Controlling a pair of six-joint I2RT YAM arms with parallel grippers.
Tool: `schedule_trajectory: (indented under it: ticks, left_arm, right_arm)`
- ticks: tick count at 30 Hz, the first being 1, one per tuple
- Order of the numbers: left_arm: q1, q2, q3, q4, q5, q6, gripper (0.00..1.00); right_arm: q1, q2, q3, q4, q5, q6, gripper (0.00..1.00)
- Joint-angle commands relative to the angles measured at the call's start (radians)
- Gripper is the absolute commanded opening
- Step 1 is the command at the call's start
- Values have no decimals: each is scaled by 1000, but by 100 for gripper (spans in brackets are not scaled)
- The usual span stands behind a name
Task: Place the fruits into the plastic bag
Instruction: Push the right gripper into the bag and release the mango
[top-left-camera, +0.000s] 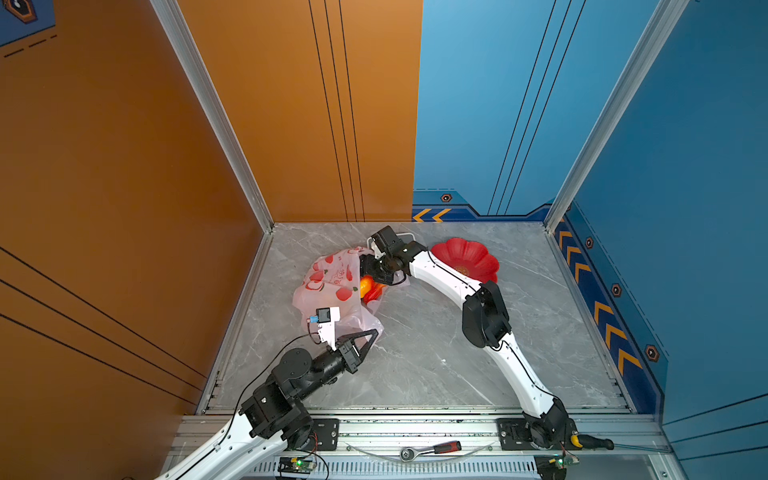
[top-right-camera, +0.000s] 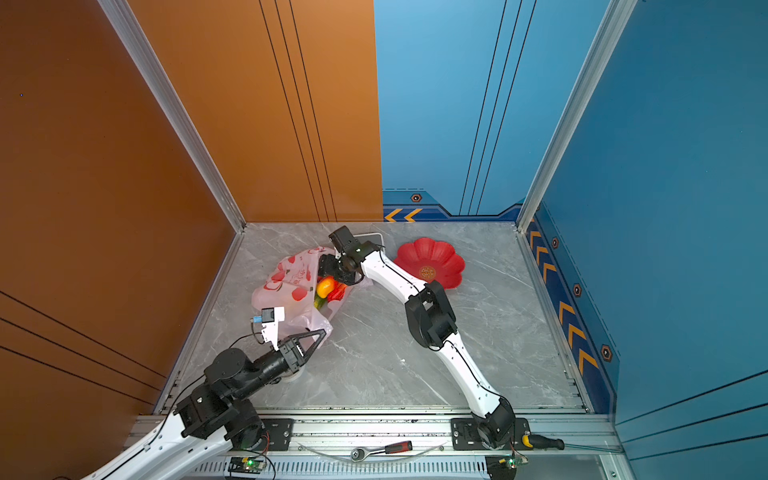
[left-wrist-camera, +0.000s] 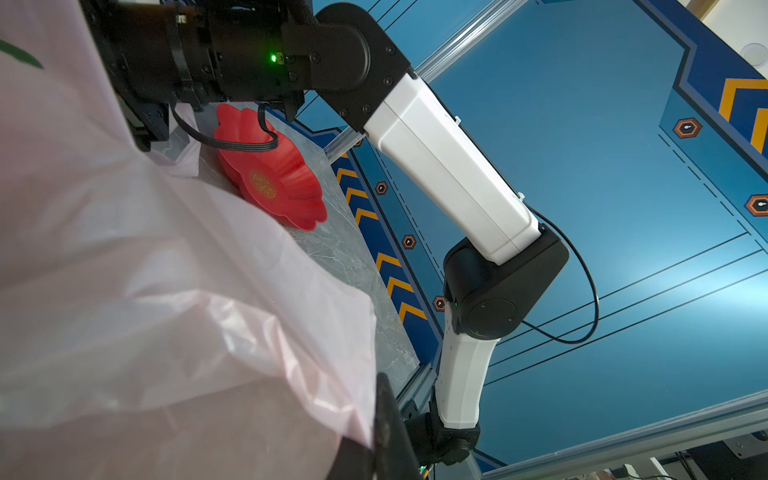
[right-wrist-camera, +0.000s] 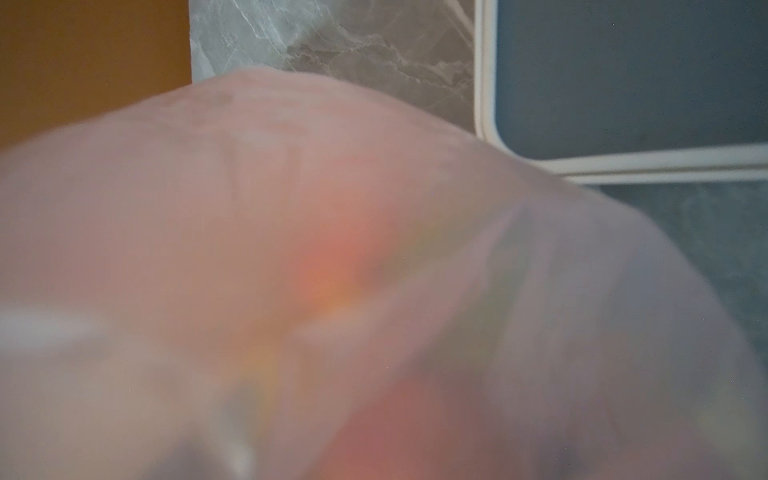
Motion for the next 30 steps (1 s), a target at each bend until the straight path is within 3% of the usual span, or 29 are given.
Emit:
schedule_trajectory:
  ticks: [1,11,30]
  left_arm:
    - [-11,-14,8,3,-16,12,0]
    - [-11,-15,10,-9,-28,13,0]
    - [-12,-14,18,-23,-48,7,0]
  right_arm:
    - [-5,25,21,59,-27,32,84]
    - [1,-21,-13,65,-32,-6,85]
    - [4,-274,-234,-37,-48,-186,85]
